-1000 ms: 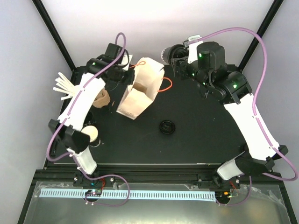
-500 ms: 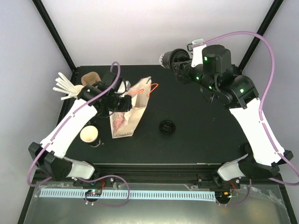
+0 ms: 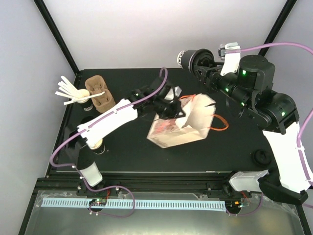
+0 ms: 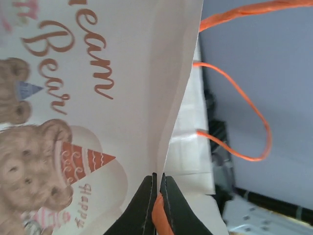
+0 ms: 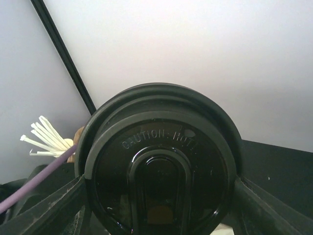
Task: Pack the takeout coffee
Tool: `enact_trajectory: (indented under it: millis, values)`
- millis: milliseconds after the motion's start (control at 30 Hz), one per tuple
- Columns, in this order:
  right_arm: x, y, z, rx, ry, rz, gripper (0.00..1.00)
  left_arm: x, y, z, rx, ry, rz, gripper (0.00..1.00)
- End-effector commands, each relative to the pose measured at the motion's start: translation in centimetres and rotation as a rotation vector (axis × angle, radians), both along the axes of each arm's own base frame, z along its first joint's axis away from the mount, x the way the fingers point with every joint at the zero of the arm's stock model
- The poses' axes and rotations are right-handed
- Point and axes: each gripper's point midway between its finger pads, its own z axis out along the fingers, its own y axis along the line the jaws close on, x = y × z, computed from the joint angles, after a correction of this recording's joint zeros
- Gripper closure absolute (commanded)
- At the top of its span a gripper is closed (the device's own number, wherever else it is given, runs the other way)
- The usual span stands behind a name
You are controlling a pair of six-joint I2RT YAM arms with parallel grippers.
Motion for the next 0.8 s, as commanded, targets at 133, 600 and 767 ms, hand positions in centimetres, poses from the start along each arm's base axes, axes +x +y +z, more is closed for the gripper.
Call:
enact_trajectory:
  millis: [133,600,767]
  values:
    - [-1.2,-2.0,0.9,0.014,-0.003,-0.054,0.56,1.0,-3.6,8.7,-0.274,-0.059,-0.018,0.99]
    - [-1.8,0.8,-2.4,-0.050,0.113,0.097,0.58,1.2,7.4,5.5,0.027,-0.288,-0.204,0.98]
    - [-1.6,3.1,-6.4,-0.085,0.210,0.199,0.58,0.7,8.7,3.8,0.106,-0.352,-0.293,0.98]
